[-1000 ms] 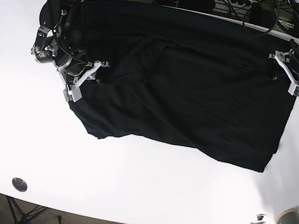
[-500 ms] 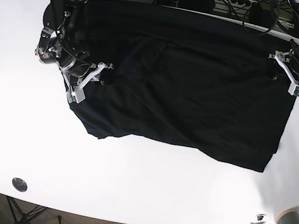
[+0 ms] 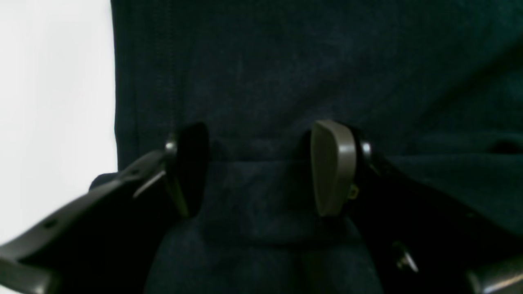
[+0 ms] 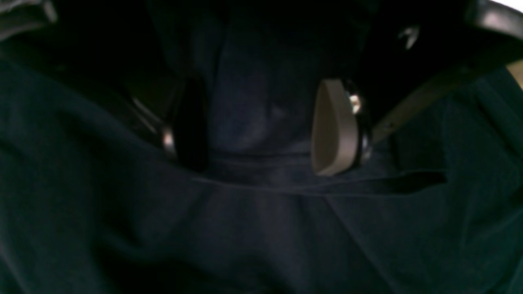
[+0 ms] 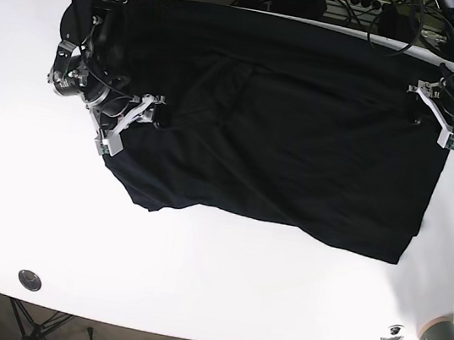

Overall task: Fold the T-shirt properly
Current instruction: 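Grasp the shirt fabric with both grippers and adjust the right grip, then move the right gripper along the shirt side and regrasp the fabric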

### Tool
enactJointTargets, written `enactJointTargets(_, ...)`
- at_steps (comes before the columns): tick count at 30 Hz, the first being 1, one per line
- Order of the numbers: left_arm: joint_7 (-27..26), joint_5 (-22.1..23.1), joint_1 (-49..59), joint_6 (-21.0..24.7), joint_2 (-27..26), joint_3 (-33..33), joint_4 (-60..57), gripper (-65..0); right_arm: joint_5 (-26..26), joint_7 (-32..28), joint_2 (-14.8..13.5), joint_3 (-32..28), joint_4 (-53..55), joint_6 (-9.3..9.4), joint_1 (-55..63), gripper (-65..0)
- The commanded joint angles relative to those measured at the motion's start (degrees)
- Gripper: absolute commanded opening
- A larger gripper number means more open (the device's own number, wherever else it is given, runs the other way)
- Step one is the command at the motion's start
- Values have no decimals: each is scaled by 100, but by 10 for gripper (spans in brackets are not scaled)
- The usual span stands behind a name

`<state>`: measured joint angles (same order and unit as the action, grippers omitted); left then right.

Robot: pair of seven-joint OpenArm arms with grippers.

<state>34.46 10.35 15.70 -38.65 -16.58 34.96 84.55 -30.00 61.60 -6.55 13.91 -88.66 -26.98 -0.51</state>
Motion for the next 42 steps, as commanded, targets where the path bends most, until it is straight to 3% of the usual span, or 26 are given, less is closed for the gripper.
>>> enactJointTargets(1,-39,7,-10,2,-96,25,59,-278,59,-152,-35,125,-79,-14,-111,-257)
enactJointTargets(8,-39,7,-10,2,-96,25,59,-278,578,-187,158,248,-88,-31,-111,-257)
enactJointTargets(19,-39,7,-10,2,-96,25,59,-278,569,-178,439,204,-123,-67,12,-263)
enactJointTargets(26,-39,7,-10,2,-96,25,59,-278,569,-178,457,-33,-123,-67,47,-266)
enactJointTargets(29,-39,7,-10,2,-96,25,59,-278,569,-178,457,-121,-123,-67,47,-315)
enactJointTargets(35,-39,7,-10,2,-96,25,59,-278,569,-187,457,-121,-123,-40,38,-552)
enactJointTargets(37,-39,7,-10,2,-96,25,59,-278,569,-187,457,-121,-123,-40,21,-569)
enactJointTargets(42,-39,-2,-10,2,-96,25,59,-278,569,-187,448,-121,-123,-40,21,-541)
